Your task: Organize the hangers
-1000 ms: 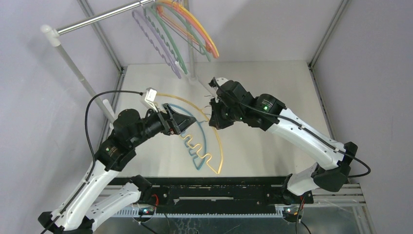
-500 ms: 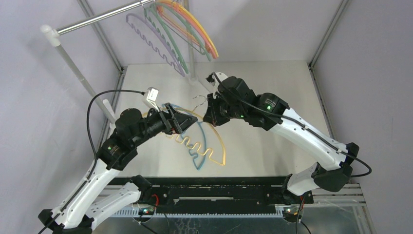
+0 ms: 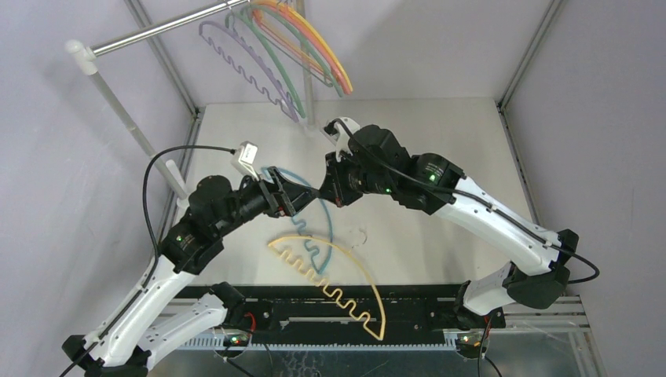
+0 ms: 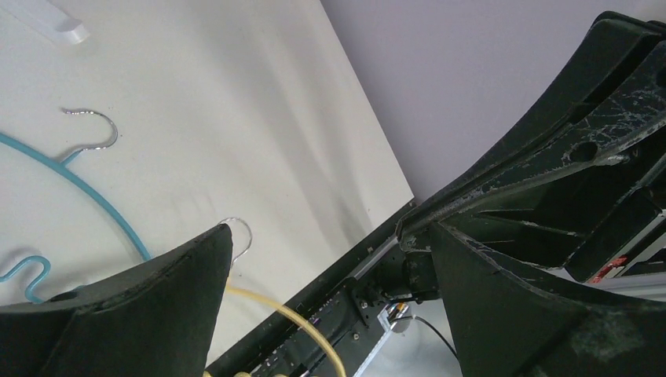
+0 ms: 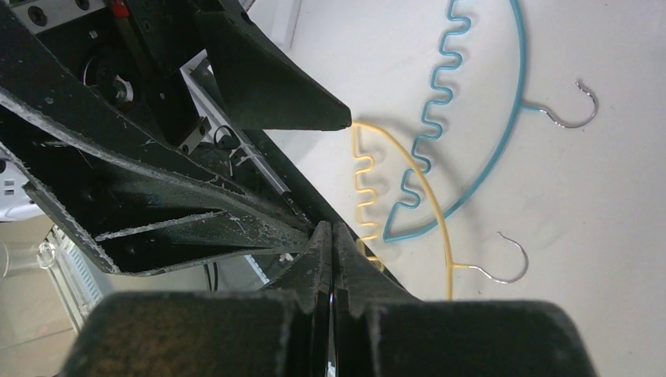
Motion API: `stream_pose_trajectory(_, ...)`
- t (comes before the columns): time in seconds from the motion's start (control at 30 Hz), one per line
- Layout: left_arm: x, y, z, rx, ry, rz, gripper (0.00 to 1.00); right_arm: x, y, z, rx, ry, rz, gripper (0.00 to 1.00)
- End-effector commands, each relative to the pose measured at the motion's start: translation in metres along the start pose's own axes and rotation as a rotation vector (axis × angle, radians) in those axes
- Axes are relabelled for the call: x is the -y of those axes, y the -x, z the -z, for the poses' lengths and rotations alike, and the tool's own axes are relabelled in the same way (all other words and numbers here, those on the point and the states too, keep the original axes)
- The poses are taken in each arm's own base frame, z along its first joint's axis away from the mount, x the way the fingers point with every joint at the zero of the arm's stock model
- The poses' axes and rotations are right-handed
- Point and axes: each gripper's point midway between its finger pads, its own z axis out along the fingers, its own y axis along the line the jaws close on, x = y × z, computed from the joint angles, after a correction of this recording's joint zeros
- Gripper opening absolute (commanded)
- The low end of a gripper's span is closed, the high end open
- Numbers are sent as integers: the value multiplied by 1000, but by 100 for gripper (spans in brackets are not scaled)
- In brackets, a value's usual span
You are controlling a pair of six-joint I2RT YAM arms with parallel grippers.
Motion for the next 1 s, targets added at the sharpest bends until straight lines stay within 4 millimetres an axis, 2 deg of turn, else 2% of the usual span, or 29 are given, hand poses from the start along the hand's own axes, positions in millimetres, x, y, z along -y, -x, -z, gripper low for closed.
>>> stream_pose_trajectory(0.0,1,4,0,29,-1,-3,100,-10,5,0,38,36,37,0)
stream_pose_trajectory(0.07,-4,3,2,26,23,-7,99,7,-13,-5,-4,-11,47,4)
stream_pose_trajectory(0.13,-10,0,4,16,56,-7,99,28,-36,-11,-57,-65,41,13)
stream_pose_trajectory(0.17,-14,-3,5,7,72,-5,99,43,-55,-13,-98,-97,32,18)
stream_pose_trajectory(0.3,-28,-16,8,-12,106,11,99,83,-100,-12,-167,-198,16,39)
stream_pose_trajectory(0.37,-37,-24,9,-14,125,28,99,95,-115,-8,-182,-235,11,49)
stream_pose_trajectory(0.47,-51,-34,12,-21,166,46,99,113,-150,-9,-234,-278,-7,65)
stream_pose_trajectory(0.57,-62,-39,15,-9,198,53,100,126,-178,-13,-284,-310,-32,75)
stream_pose_trajectory(0.67,-66,-38,17,10,208,50,99,130,-206,-20,-332,-304,-78,79)
stream_pose_trajectory(0.8,-73,-44,12,-8,233,57,99,134,-239,-27,-380,-293,-148,78)
stream_pose_trajectory(0.97,-76,-46,7,-11,232,61,100,134,-264,-32,-423,-269,-194,71)
